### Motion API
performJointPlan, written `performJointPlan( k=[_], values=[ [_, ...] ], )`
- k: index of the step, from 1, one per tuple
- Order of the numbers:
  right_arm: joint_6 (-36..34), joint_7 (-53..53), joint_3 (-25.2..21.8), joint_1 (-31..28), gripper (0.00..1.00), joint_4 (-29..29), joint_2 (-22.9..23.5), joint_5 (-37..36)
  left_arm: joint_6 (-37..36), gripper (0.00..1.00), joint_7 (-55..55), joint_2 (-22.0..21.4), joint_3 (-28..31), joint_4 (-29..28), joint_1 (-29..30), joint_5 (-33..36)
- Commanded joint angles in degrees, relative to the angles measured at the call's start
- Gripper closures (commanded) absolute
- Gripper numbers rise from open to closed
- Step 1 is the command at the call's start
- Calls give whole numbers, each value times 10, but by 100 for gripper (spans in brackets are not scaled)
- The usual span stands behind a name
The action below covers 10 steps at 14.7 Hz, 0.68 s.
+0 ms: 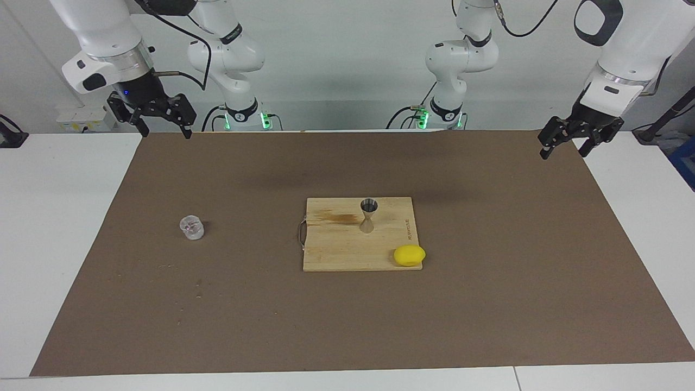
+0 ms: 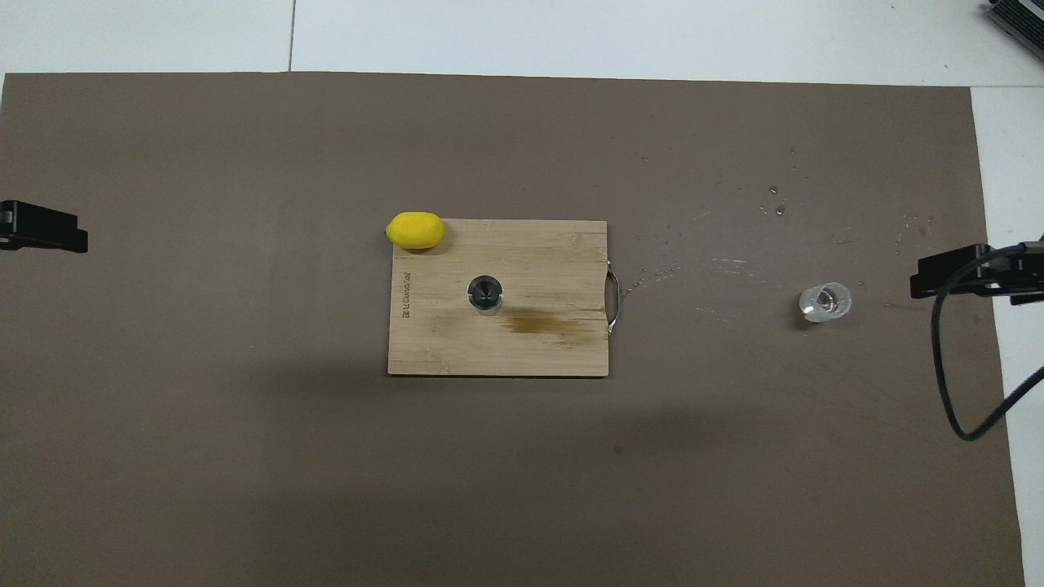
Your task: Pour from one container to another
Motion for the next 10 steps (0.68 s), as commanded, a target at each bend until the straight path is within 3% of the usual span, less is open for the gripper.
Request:
performJointPlan(
  k=[1, 10],
  values=[
    [-3, -14, -2, -5, 0, -7, -6, 3, -15, 0, -13, -2, 5, 13, -17, -2],
    [0, -16, -3, -5, 0, -8, -6, 2, -17, 0, -15, -3, 3, 13, -21, -3]
  ],
)
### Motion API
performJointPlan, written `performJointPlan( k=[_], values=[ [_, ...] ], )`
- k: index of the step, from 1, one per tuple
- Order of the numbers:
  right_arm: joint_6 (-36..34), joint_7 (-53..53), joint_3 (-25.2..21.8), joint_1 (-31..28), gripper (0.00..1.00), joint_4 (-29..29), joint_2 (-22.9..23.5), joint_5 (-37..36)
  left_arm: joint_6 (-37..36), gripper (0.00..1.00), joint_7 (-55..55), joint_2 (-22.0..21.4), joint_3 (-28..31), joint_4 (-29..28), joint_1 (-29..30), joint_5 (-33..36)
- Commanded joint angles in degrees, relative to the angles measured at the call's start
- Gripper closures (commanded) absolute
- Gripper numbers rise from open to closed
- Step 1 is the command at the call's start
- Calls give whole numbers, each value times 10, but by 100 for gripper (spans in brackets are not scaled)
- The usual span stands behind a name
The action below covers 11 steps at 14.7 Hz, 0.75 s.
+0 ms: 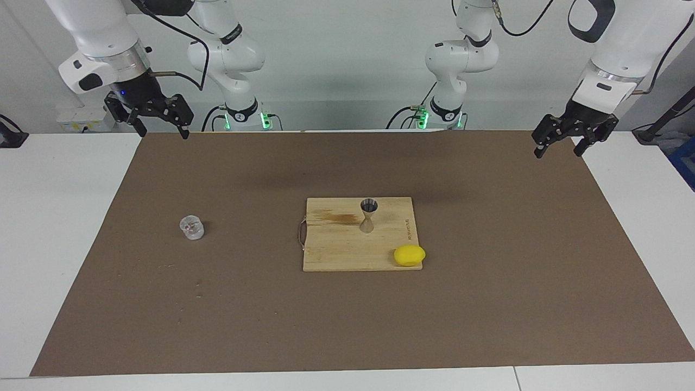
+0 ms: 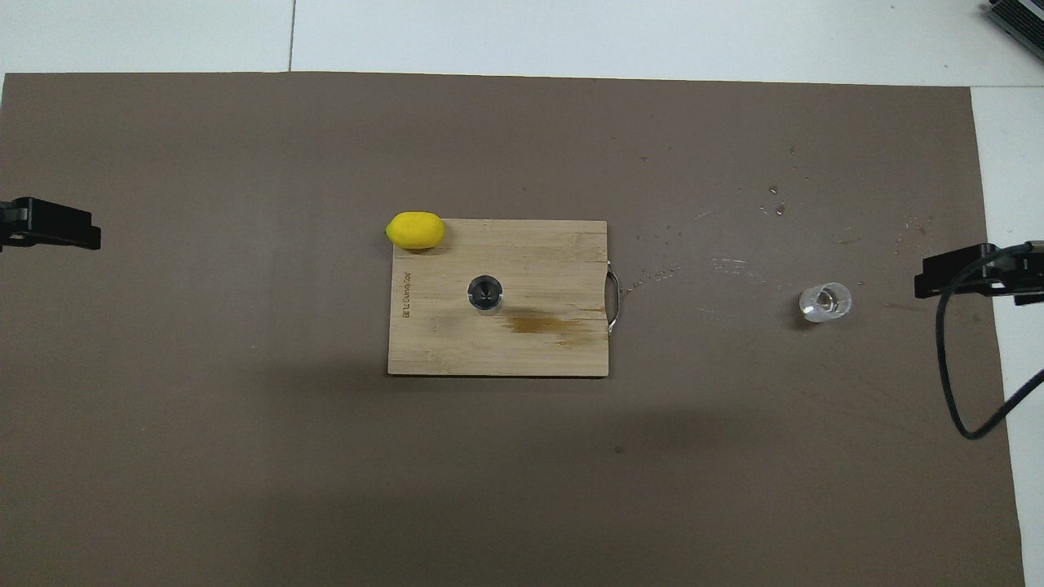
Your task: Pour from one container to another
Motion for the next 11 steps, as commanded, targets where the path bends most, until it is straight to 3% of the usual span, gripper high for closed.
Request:
performJointPlan(
  k=[1, 11],
  values=[
    [0, -15, 0, -5, 0, -8, -6, 2, -16, 0, -10, -2, 5, 8, -9, -3],
    [0, -17, 0, -4, 0, -9, -7, -15, -16, 0, -17, -2, 5, 8, -9, -3]
  ],
)
